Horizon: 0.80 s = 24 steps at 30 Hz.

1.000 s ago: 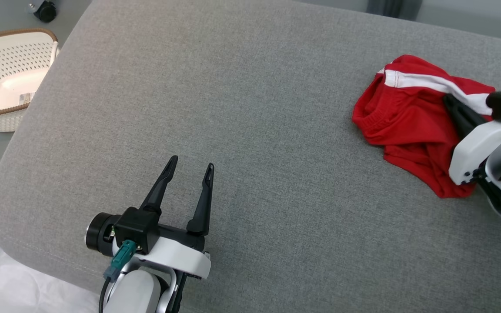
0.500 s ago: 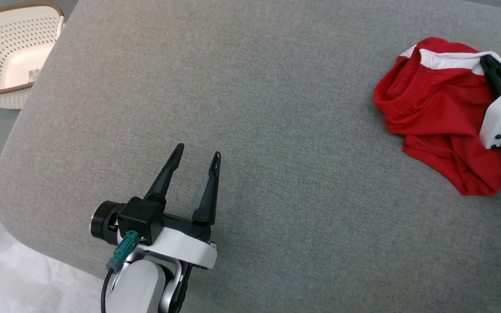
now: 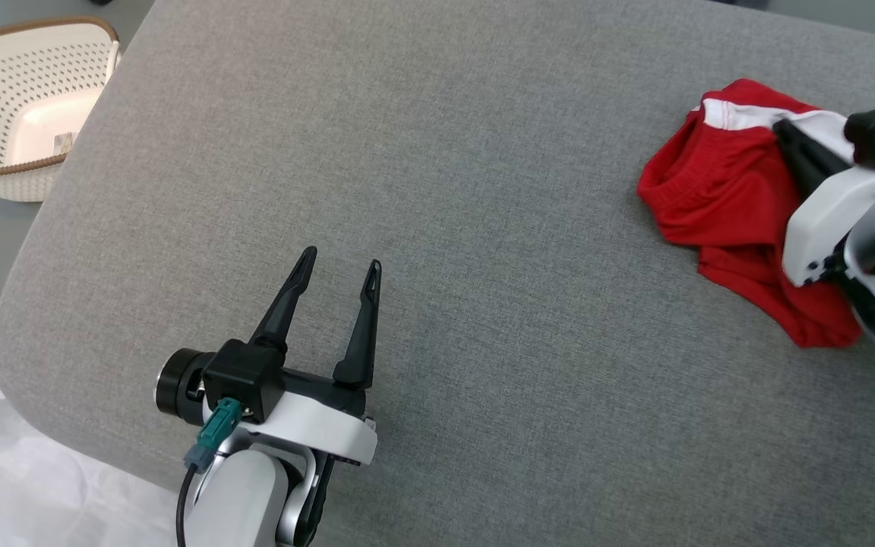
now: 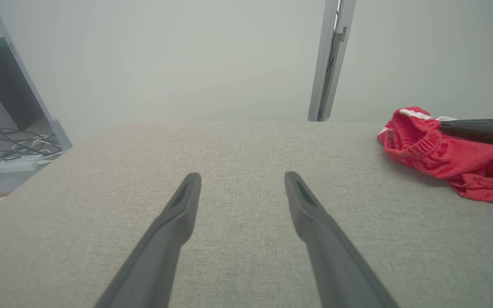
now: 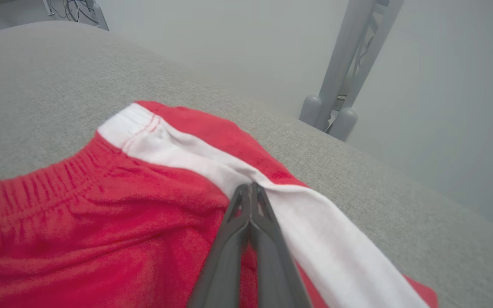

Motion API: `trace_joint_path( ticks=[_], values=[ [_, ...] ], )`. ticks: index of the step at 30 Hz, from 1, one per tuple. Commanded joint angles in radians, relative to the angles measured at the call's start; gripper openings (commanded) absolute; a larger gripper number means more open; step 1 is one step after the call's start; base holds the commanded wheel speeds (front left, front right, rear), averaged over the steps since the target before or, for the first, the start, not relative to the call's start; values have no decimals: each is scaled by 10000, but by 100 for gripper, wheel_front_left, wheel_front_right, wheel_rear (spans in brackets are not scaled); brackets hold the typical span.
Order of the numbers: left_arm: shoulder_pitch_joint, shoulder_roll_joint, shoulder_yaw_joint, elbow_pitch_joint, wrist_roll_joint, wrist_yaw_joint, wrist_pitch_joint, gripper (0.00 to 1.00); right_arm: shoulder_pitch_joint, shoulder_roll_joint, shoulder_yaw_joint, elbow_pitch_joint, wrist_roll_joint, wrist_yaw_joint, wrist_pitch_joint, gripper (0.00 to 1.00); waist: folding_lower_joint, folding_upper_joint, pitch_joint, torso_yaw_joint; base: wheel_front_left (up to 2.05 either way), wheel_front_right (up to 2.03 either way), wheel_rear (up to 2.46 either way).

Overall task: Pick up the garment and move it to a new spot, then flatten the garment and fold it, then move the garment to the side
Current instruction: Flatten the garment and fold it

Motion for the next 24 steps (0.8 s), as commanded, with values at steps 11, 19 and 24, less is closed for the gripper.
trace_joint_path(
  ticks=[11,19,24],
  values=[
    [262,32,153,84,23,-41,6,100,1013,35,1407,-748,885,1,-95,0,0,0,-571,-233,0,0,0],
    [560,32,371,221,204,-98,6,100,1633,22,2212,-1220,1715,1,-38,0,0,0,-1068,-319,0,0,0],
    [757,30,512,288,303,-118,6,100,2020,37,2564,-1550,2162,1,-2,0,0,0,-1417,-474,0,0,0]
  ],
)
